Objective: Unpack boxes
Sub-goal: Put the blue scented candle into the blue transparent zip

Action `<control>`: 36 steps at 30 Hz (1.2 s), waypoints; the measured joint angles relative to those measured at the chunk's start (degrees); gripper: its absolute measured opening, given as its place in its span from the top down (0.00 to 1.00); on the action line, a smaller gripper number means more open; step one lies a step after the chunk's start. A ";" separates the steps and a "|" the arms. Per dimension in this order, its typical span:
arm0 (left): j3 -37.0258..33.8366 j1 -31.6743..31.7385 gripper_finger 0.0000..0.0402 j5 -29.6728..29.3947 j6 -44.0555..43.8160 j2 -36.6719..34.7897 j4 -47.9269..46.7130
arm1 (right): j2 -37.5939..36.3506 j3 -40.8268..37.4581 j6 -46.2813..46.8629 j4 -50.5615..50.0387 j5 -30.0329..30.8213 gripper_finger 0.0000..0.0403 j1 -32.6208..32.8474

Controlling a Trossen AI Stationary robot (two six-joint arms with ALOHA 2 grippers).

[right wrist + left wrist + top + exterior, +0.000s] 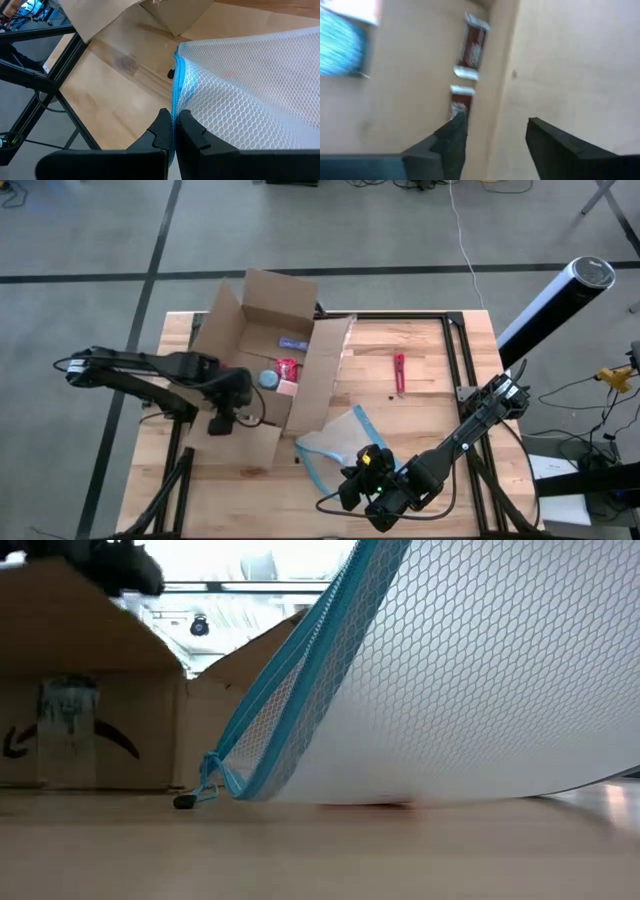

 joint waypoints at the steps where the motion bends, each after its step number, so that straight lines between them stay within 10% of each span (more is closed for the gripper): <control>1: 1.16 0.01 0.50 -1.48 -0.04 -0.09 0.01 | 0.00 0.00 -0.02 0.02 -0.02 1.00 0.00; 13: 0.25 9.13 0.46 -9.22 -0.23 5.88 0.18 | 0.00 0.00 0.00 0.00 -0.02 1.00 0.00; 22: -1.67 20.11 0.54 5.19 -6.72 14.03 0.87 | 0.00 0.00 0.00 0.00 -0.01 1.00 0.00; 36: -3.92 20.02 0.40 6.44 -7.74 24.88 3.53 | 0.00 0.00 0.00 0.02 0.00 1.00 0.00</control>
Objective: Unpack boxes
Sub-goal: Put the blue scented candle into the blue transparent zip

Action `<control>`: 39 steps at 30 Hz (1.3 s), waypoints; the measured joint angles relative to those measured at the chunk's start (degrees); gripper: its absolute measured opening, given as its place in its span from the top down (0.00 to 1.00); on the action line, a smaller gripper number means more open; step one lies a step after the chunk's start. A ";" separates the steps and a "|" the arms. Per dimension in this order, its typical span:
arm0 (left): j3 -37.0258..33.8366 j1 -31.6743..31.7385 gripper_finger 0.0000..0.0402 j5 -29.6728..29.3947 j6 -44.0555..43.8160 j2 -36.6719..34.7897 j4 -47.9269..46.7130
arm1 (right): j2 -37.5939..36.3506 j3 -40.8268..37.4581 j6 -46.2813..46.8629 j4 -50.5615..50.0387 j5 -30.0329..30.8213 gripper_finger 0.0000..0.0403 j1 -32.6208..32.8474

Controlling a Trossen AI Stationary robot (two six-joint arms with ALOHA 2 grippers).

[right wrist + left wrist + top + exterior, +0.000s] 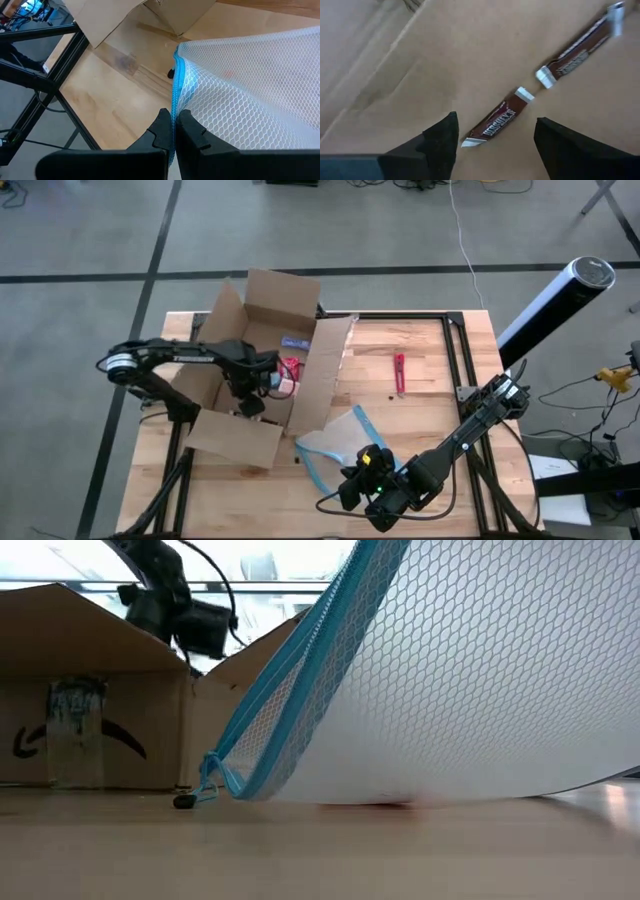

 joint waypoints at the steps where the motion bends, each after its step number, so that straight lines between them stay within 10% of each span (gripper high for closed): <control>1: -0.50 0.00 0.38 0.43 0.08 0.60 0.08 | 0.00 0.00 -0.01 -0.02 0.00 1.00 0.00; 11: -4.90 0.00 0.35 1.72 0.72 2.76 4.30 | 0.00 0.00 0.00 -0.02 0.00 1.00 0.00; 23: -5.25 0.01 0.97 3.18 3.55 2.45 5.46 | 0.00 -0.02 0.00 -0.01 0.00 1.00 0.00; 39: 1.67 -0.01 1.00 5.35 7.39 -4.90 5.42 | 0.00 -0.02 0.00 0.00 0.00 1.00 0.00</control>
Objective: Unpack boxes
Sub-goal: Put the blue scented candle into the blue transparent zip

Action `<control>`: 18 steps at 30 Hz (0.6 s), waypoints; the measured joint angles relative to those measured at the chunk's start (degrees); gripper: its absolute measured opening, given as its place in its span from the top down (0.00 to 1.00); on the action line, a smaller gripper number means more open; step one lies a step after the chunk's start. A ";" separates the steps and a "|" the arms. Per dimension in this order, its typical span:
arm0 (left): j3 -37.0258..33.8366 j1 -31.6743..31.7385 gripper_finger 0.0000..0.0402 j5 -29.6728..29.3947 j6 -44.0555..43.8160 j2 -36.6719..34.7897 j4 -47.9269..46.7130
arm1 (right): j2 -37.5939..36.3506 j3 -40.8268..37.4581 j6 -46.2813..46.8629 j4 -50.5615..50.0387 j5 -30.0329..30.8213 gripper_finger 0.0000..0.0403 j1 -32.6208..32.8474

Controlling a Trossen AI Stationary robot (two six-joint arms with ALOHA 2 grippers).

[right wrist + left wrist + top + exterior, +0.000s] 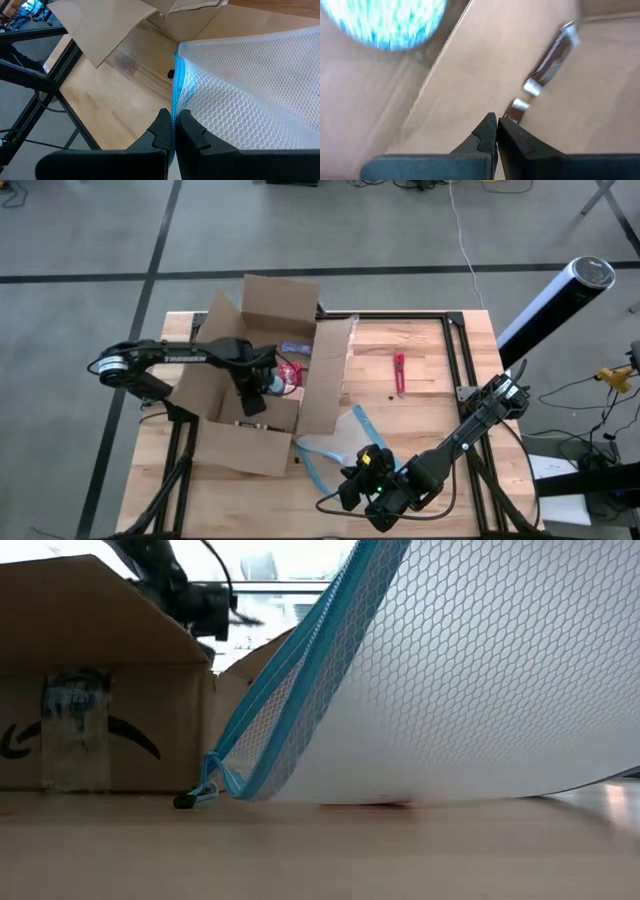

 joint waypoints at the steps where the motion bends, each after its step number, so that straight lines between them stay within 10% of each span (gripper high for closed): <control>1: 0.52 -0.16 1.00 0.22 1.94 -0.27 0.00 | 0.00 0.00 0.00 -0.02 0.00 1.00 -0.02; 10: 0.97 -1.10 0.97 1.84 15.19 -1.04 -4.80 | 0.00 0.00 0.00 0.00 0.00 1.00 -0.01; 18: -0.03 -1.17 0.75 4.07 23.67 -1.15 -5.69 | 0.00 0.00 0.00 -0.02 0.00 1.00 -0.02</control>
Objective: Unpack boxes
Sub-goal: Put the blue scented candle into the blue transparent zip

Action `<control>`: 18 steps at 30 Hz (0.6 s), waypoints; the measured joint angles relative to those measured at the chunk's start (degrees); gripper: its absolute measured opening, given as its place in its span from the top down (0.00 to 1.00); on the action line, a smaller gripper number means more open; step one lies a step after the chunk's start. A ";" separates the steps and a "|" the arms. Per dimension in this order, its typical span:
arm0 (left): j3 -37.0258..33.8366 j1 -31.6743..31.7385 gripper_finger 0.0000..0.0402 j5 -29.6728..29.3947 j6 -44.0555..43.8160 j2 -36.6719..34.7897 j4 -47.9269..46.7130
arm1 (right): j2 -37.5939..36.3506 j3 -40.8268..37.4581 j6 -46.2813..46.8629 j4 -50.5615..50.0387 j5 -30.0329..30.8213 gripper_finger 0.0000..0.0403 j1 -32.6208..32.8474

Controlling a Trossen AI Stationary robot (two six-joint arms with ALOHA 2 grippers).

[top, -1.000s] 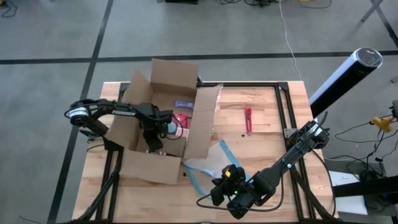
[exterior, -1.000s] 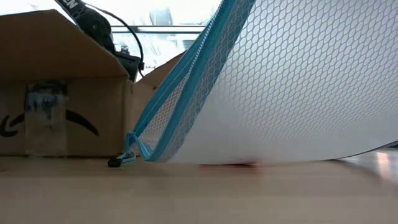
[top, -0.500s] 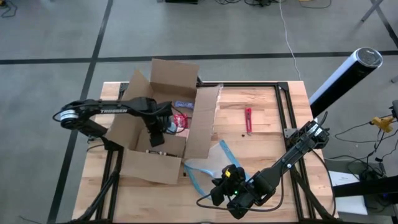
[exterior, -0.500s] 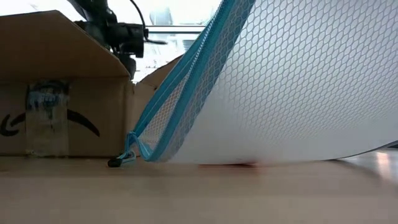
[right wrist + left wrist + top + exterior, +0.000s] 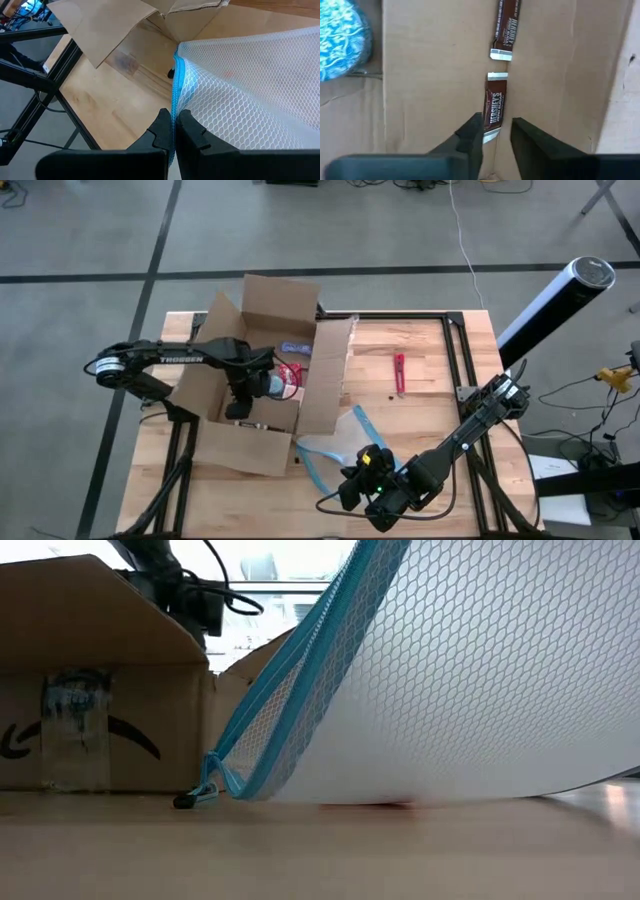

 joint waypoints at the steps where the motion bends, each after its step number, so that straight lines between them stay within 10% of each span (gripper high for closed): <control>1: -0.21 0.00 0.72 0.02 0.63 0.02 0.07 | 0.00 0.00 0.00 0.02 0.00 1.00 0.02; 9: -3.94 0.00 0.49 1.79 4.05 0.13 1.84 | 0.00 0.00 0.00 0.00 0.00 1.00 0.00; 18: -6.32 -0.07 0.50 1.94 6.78 0.20 3.20 | 0.00 0.00 -0.01 0.01 0.00 1.00 0.01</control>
